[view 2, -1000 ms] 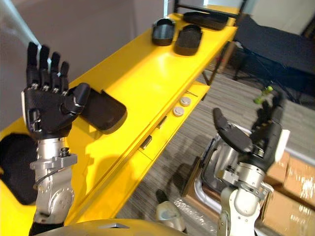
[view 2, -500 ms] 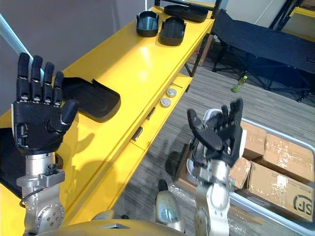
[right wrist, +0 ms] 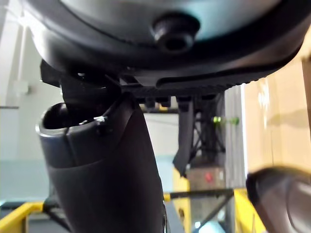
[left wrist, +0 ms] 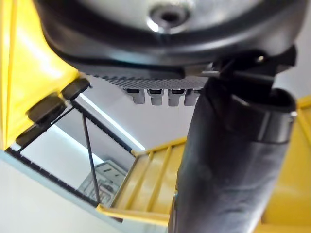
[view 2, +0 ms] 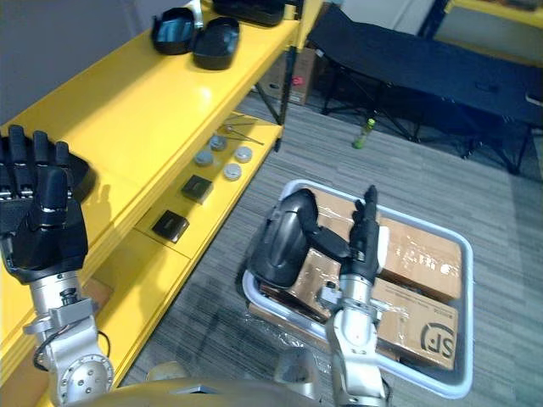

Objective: Walk over and take three plastic housings, then place them on the shelf

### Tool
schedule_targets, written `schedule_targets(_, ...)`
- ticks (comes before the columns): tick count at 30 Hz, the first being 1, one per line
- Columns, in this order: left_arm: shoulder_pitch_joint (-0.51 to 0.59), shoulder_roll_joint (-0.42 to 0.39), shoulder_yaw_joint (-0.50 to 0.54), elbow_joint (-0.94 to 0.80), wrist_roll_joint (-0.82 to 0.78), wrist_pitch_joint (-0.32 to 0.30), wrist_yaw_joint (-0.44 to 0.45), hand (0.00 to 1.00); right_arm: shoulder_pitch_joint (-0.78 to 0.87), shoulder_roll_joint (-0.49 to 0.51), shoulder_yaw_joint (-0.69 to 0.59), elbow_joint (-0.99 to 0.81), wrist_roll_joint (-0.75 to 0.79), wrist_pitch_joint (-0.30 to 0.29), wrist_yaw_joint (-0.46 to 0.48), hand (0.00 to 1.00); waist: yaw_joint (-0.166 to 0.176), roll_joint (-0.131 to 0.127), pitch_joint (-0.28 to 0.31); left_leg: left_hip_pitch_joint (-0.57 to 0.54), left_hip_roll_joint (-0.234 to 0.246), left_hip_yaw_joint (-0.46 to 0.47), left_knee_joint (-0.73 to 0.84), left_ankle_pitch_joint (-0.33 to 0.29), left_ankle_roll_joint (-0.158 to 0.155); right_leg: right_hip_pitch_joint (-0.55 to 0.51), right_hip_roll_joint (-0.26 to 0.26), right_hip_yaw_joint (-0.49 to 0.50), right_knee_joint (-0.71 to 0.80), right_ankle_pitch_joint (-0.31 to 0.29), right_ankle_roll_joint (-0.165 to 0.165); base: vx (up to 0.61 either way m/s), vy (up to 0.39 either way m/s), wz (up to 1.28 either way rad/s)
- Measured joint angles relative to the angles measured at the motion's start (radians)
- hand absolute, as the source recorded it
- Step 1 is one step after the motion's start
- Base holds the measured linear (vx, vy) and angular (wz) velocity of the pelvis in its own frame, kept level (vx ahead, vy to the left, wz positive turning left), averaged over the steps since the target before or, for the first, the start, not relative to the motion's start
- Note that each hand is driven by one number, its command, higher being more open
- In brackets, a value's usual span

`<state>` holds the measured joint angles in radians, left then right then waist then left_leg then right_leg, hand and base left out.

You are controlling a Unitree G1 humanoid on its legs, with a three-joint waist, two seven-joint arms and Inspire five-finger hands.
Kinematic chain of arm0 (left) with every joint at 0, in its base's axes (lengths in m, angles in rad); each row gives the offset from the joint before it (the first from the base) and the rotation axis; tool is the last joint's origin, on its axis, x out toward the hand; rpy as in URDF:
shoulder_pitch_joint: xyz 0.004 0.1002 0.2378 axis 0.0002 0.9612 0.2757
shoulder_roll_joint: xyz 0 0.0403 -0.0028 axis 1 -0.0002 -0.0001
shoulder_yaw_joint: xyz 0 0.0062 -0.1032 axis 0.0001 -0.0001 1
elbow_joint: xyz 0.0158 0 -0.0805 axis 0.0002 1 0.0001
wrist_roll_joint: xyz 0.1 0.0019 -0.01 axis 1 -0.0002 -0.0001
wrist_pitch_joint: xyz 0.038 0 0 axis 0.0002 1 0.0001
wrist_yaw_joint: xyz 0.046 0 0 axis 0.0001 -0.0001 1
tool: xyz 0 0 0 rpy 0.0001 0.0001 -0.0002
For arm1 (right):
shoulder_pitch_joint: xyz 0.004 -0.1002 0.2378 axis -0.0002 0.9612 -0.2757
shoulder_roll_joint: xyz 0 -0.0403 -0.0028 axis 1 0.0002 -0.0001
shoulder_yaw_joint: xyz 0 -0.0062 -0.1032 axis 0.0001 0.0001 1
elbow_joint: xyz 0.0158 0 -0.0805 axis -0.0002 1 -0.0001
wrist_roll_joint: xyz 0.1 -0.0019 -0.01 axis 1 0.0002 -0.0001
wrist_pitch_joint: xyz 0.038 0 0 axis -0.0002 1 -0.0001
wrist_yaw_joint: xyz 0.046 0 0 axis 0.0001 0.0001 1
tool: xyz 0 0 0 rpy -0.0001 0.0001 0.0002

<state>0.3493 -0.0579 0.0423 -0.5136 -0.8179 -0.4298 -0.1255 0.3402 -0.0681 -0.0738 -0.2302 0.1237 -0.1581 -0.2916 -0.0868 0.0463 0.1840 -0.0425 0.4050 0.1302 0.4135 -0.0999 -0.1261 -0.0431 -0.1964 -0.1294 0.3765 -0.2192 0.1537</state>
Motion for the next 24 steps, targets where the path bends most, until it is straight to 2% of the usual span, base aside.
schedule_targets(1,0.000,-0.001,-0.006,-0.003,0.002,-0.003,-0.005,1.00,0.012,-0.006,-0.010,-0.044,0.002,0.001,-0.027,1.00,0.004,0.017,-0.009,-0.001,-0.060,-0.004,-0.025,-0.031,-0.005,-0.005,0.006,0.016,-0.019,0.007,-0.018,-0.01,-0.158,-0.47)
schedule_targets(2,0.001,-0.002,-0.010,-0.003,0.006,-0.003,-0.006,1.00,0.011,-0.008,-0.012,-0.055,0.002,0.002,-0.040,1.00,0.005,0.026,-0.014,-0.001,-0.094,-0.008,-0.040,-0.031,0.003,-0.011,0.009,0.025,-0.021,0.010,-0.024,0.00,-0.122,-0.52)
schedule_targets(3,0.004,0.002,-0.013,-0.002,0.020,-0.003,-0.007,1.00,0.011,-0.007,-0.012,-0.061,0.002,0.006,-0.059,1.00,0.002,0.033,-0.018,0.015,-0.120,0.008,-0.056,-0.049,0.035,-0.012,0.014,0.036,-0.018,0.011,-0.025,0.00,-0.067,-0.33)
schedule_targets(4,0.004,0.002,-0.015,-0.002,0.033,-0.003,-0.007,1.00,0.015,-0.006,-0.012,-0.061,0.003,0.013,-0.068,1.00,0.005,0.032,-0.018,0.027,-0.129,-0.010,-0.066,-0.050,0.034,-0.019,0.015,0.046,-0.012,0.011,-0.025,-0.04,-0.054,-0.53)
schedule_targets(5,0.010,0.005,-0.015,-0.002,0.048,-0.007,-0.007,1.00,0.018,-0.007,-0.011,-0.061,0.008,0.026,-0.074,1.00,0.022,0.033,-0.021,0.040,-0.148,-0.024,-0.084,-0.057,0.039,-0.042,0.019,0.080,-0.013,0.010,-0.025,-0.06,-0.009,-0.68)
schedule_targets(7,0.015,0.008,-0.015,-0.001,0.061,-0.007,0.002,1.00,0.020,-0.016,-0.012,-0.051,0.011,0.046,-0.087,1.00,0.031,0.049,-0.029,0.042,-0.158,-0.018,-0.109,-0.089,0.034,-0.082,0.018,0.112,0.000,0.019,-0.009,-0.07,0.077,-0.53)
schedule_targets(8,0.011,0.010,-0.015,0.003,0.070,-0.006,0.006,1.00,0.021,-0.011,-0.013,-0.030,0.010,0.063,-0.090,1.00,0.026,0.047,-0.028,0.055,-0.170,-0.005,-0.133,-0.105,0.014,-0.097,0.007,0.121,0.013,0.025,0.001,-0.13,0.246,-0.31)
schedule_targets(9,0.011,0.024,-0.016,0.012,0.081,-0.005,0.007,1.00,0.026,0.005,-0.004,0.018,0.002,0.081,-0.090,1.00,0.029,0.041,-0.025,0.075,-0.192,0.006,-0.152,-0.127,-0.013,-0.095,-0.012,0.136,-0.002,0.044,0.025,-0.17,0.294,-0.36)
schedule_targets(10,0.011,0.038,-0.015,0.034,0.081,-0.005,0.007,1.00,0.027,0.008,0.009,0.062,0.001,0.087,-0.090,1.00,0.032,0.032,-0.021,0.074,-0.208,0.016,-0.152,-0.129,-0.024,-0.084,-0.027,0.133,-0.046,0.085,0.036,-0.17,0.257,-0.33)
schedule_targets(13,0.011,0.061,-0.017,0.058,0.081,-0.001,0.007,1.00,0.024,0.038,0.026,0.112,-0.037,0.091,-0.098,1.00,0.045,0.009,-0.021,0.023,-0.234,0.020,-0.139,-0.130,-0.017,-0.070,-0.055,0.117,-0.174,0.174,0.051,-0.14,0.170,-0.09)
schedule_targets(16,0.008,0.076,-0.018,0.058,0.082,0.016,-0.003,1.00,-0.009,0.029,0.022,0.153,-0.089,0.118,-0.116,1.00,0.053,0.000,-0.019,-0.032,-0.242,-0.004,-0.114,-0.117,-0.017,-0.063,-0.064,0.067,-0.250,0.235,0.048,-0.08,0.075,0.23)
schedule_targets(18,0.008,0.077,-0.026,0.059,0.087,0.023,-0.003,1.00,-0.064,0.015,0.011,0.203,-0.106,0.126,-0.124,1.00,0.056,-0.001,-0.014,-0.063,-0.242,-0.026,-0.101,-0.111,-0.017,-0.056,-0.063,0.042,-0.284,0.254,0.048,-0.05,0.006,0.29)
schedule_targets(21,0.000,0.082,-0.038,0.059,0.123,0.024,-0.027,1.00,-0.187,-0.030,0.000,0.255,-0.119,0.131,-0.134,1.00,0.061,0.005,0.036,-0.098,-0.240,-0.055,-0.102,-0.090,-0.021,-0.055,-0.057,0.012,-0.313,0.282,0.039,-0.10,-0.020,0.25)
schedule_targets(24,-0.003,0.107,-0.048,0.059,0.127,0.025,-0.064,1.00,-0.283,-0.080,-0.009,0.279,-0.121,0.135,-0.157,1.00,0.081,0.014,0.072,-0.130,-0.235,-0.064,-0.102,-0.078,-0.022,-0.074,-0.051,0.005,-0.332,0.304,0.034,-0.10,-0.014,0.04)
